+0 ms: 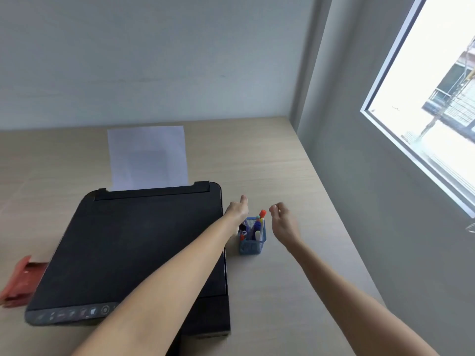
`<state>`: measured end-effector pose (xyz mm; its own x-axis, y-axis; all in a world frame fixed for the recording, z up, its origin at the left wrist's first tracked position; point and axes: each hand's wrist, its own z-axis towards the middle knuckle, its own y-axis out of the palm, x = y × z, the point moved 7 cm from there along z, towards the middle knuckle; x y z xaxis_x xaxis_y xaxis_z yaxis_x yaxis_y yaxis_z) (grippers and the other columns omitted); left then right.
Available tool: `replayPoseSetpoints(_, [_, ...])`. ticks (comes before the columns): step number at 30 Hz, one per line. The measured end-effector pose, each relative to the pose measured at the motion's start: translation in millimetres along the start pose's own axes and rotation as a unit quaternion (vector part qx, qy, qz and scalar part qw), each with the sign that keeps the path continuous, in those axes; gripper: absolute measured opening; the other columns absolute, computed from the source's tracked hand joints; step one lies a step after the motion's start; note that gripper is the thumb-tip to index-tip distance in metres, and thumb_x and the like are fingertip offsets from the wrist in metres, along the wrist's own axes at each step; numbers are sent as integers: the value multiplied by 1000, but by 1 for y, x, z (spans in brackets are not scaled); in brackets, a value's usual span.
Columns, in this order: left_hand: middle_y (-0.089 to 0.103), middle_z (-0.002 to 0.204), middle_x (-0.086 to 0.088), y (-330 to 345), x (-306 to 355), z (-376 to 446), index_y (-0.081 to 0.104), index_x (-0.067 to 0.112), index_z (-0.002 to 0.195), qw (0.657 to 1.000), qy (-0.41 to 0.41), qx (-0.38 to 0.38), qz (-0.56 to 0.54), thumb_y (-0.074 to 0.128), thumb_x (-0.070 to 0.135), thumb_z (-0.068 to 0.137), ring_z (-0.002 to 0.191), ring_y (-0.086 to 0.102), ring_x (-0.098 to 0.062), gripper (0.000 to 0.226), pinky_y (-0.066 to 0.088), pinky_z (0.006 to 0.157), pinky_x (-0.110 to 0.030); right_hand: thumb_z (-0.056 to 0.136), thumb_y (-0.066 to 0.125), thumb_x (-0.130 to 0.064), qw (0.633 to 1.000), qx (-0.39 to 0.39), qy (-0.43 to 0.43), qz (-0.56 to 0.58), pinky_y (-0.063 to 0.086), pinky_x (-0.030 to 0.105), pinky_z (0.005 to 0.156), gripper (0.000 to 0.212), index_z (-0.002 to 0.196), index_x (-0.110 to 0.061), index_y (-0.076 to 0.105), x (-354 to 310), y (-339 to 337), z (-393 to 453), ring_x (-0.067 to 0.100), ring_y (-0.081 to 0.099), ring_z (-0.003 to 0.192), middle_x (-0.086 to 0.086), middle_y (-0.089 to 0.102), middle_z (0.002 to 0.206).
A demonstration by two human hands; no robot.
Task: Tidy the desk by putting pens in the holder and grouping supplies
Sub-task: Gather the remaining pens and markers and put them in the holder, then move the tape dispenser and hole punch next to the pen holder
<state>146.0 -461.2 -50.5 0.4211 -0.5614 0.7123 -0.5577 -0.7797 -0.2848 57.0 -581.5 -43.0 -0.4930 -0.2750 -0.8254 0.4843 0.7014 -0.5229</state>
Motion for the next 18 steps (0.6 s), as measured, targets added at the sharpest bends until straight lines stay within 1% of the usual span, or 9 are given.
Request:
replayPoseSetpoints(4, [21,161,-11,-29,21,-47,14,10,154,997,17,-40,-63,24,56,98,146,28,-31,73,25,118,-48,98,37,-22,998,34,-47,6,37,32,70,30,100,-2,59,-51,-14,-9,25,52,80,7,60,85])
replayPoseSetpoints(7, [31,156,-15,-73,30,-85,22,7,152,990,71,-62,-108,28,51,100,142,35,-31,69,29,117,-50,96,39,-23,995,19,-92,17,39,31,68,30,95,-4,61,-95,0,-24,27,56,79,8,63,85])
replayPoseSetpoints(10, [44,147,-14,-146,13,-119,34,5,146,984,115,-11,-138,31,47,101,135,44,-29,62,32,114,-50,95,41,-21,989,-34,-142,35,44,34,65,28,81,-6,60,-146,42,-51,28,58,74,13,64,81])
replayPoseSetpoints(11, [47,143,-12,-171,2,-127,36,6,145,982,123,10,-142,32,46,101,132,47,-28,60,34,113,-50,94,42,-21,986,-53,-152,42,43,34,63,27,74,-11,56,-161,59,-61,27,55,70,12,62,76])
replayPoseSetpoints(13, [52,136,-9,-219,-27,-141,42,10,141,981,130,49,-138,35,45,100,124,52,-25,54,39,106,-46,93,44,-23,983,-85,-159,47,41,37,64,28,66,-19,53,-185,95,-80,25,54,71,9,61,74])
replayPoseSetpoints(14, [55,129,-6,-242,-45,-147,47,14,135,979,130,71,-137,36,45,100,117,54,-23,48,42,98,-42,92,45,-26,981,-98,-166,38,44,39,65,28,66,-20,55,-195,113,-89,27,58,73,8,64,74])
replayPoseSetpoints(16, [57,115,-3,-292,-90,-160,57,22,107,976,116,127,-137,39,45,99,102,55,-20,30,43,80,-35,91,46,-31,974,-132,-185,19,53,42,71,27,71,-21,60,-215,157,-115,28,65,80,4,69,79])
replayPoseSetpoints(17, [56,113,-3,-316,-115,-168,56,24,97,972,101,156,-141,41,45,98,100,54,-21,26,43,74,-33,91,46,-33,969,-154,-193,14,55,42,75,26,75,-22,62,-224,180,-130,26,67,83,2,71,82])
replayPoseSetpoints(18, [57,118,-4,-338,-143,-175,57,23,101,970,84,183,-140,43,44,97,105,55,-22,25,45,77,-34,91,46,-35,964,-175,-199,7,56,40,74,25,78,-23,64,-232,205,-144,24,68,85,1,72,84])
